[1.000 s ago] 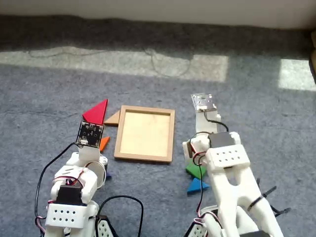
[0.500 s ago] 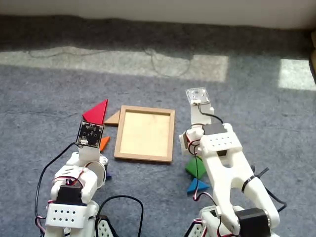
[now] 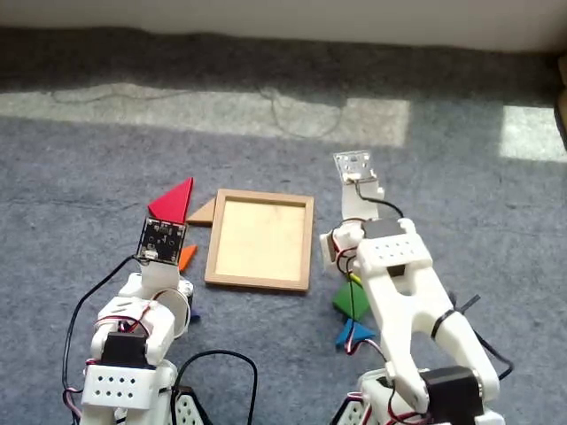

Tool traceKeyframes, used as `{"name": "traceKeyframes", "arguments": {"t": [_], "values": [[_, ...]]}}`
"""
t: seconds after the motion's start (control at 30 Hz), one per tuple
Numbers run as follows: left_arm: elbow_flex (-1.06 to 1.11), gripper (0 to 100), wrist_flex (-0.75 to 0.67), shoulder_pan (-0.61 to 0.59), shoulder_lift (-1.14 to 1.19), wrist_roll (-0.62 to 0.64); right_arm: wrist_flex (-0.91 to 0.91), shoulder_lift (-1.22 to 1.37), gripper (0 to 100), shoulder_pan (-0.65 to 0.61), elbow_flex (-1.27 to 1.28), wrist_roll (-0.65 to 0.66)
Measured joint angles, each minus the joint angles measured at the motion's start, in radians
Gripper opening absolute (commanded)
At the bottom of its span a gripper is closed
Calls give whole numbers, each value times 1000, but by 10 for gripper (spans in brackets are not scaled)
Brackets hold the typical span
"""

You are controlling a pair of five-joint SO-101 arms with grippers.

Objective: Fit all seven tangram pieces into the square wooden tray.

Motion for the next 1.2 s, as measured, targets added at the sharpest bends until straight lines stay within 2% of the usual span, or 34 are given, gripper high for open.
{"name": "traceKeyframes", "arguments": {"t": [0.23, 0.7, 0.9, 1.2], "values": [[0, 7, 0, 0, 0, 0, -5, 146, 368, 0, -5, -3], [0, 7, 0, 0, 0, 0, -8, 155, 365, 35, -21, -3], [0, 7, 0, 0, 0, 0, -8, 155, 230, 35, -21, -3], [0, 7, 0, 0, 0, 0, -8, 155, 225, 40, -23, -3]]}}
